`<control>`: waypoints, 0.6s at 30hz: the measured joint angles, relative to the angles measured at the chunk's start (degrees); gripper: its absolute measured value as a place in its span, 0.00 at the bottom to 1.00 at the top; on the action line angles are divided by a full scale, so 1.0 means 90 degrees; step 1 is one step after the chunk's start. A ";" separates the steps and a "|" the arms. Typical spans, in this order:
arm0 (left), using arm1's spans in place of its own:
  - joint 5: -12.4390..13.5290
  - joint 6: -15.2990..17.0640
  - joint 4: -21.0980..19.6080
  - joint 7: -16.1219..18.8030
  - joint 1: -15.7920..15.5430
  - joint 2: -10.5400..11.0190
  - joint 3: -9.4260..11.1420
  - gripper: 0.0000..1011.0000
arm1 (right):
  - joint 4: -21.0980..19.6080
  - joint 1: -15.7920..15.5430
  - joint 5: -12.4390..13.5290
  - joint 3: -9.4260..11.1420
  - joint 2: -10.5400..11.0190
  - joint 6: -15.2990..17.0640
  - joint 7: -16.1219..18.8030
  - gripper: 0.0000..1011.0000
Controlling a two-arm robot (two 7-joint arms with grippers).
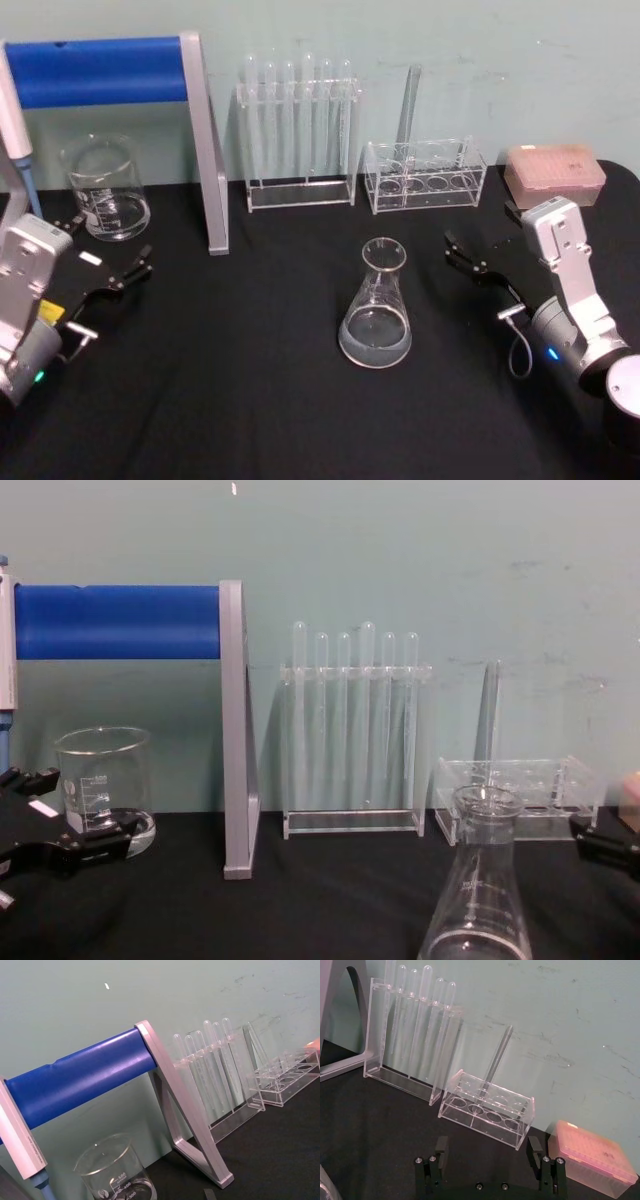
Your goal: Grasp the erlenmeyer flask with one hand, shake it three times, then place it back.
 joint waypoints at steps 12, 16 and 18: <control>0.0000 0.0000 0.0000 0.0000 0.0000 0.0000 0.0000 0.99 | -0.0004 -0.0004 0.0012 -0.0006 0.0007 0.0000 0.0004 0.99; 0.0000 0.0000 0.0000 0.0000 0.0000 0.0000 0.0000 0.99 | -0.0006 -0.0005 0.0017 -0.0006 0.0010 0.0000 0.0004 0.99; 0.0000 0.0000 0.0000 0.0000 -0.0001 0.0000 0.0000 0.99 | -0.0008 -0.0005 0.0020 -0.0006 0.0011 0.0000 0.0004 0.99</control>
